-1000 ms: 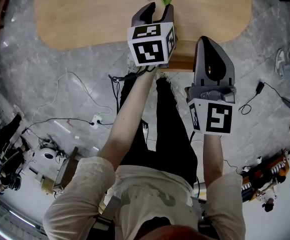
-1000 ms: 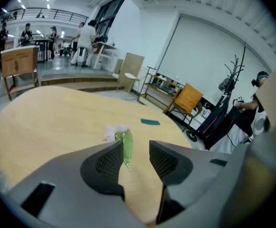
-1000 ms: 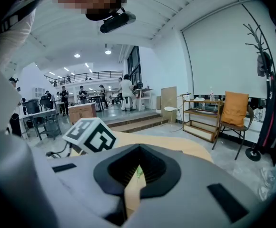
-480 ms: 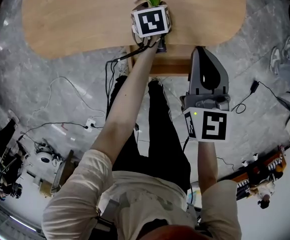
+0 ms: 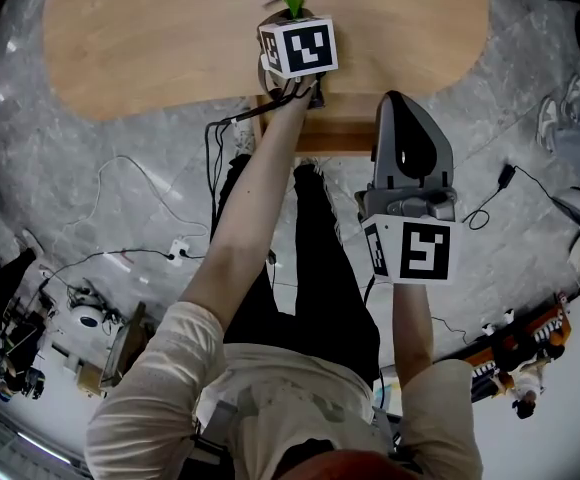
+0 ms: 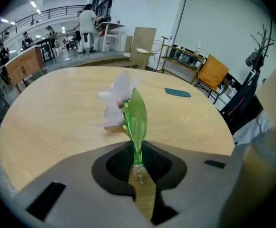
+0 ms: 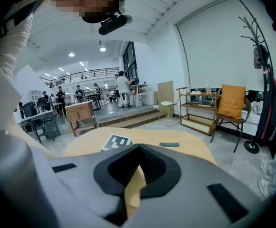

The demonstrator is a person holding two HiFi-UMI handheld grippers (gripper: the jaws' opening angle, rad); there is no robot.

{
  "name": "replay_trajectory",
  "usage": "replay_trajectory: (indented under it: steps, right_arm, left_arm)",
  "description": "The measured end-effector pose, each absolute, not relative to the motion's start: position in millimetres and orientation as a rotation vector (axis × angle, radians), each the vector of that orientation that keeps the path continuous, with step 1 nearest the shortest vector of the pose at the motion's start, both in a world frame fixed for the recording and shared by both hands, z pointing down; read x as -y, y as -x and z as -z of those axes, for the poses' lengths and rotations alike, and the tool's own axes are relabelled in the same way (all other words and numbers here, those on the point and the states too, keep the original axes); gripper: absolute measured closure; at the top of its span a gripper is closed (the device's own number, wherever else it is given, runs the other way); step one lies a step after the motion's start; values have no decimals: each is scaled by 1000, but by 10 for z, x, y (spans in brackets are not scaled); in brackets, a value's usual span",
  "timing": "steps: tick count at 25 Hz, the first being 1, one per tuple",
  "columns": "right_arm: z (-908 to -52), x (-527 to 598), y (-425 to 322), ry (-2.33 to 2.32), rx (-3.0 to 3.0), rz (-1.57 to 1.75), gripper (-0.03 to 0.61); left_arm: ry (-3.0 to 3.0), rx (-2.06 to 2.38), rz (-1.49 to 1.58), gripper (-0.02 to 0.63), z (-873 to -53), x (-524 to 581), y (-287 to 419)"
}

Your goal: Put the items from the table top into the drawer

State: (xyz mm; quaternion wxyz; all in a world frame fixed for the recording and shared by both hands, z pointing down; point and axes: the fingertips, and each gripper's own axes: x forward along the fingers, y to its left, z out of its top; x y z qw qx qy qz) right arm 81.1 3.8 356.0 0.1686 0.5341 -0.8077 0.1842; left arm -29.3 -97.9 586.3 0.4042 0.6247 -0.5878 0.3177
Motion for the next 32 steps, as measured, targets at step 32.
replay_trajectory:
  steps: [32]
  right_arm:
    - [-3310,-14,-446,-1489,2397,-468,574]
  left_arm:
    - [-2194,1734,-449,578,-3238,178,388]
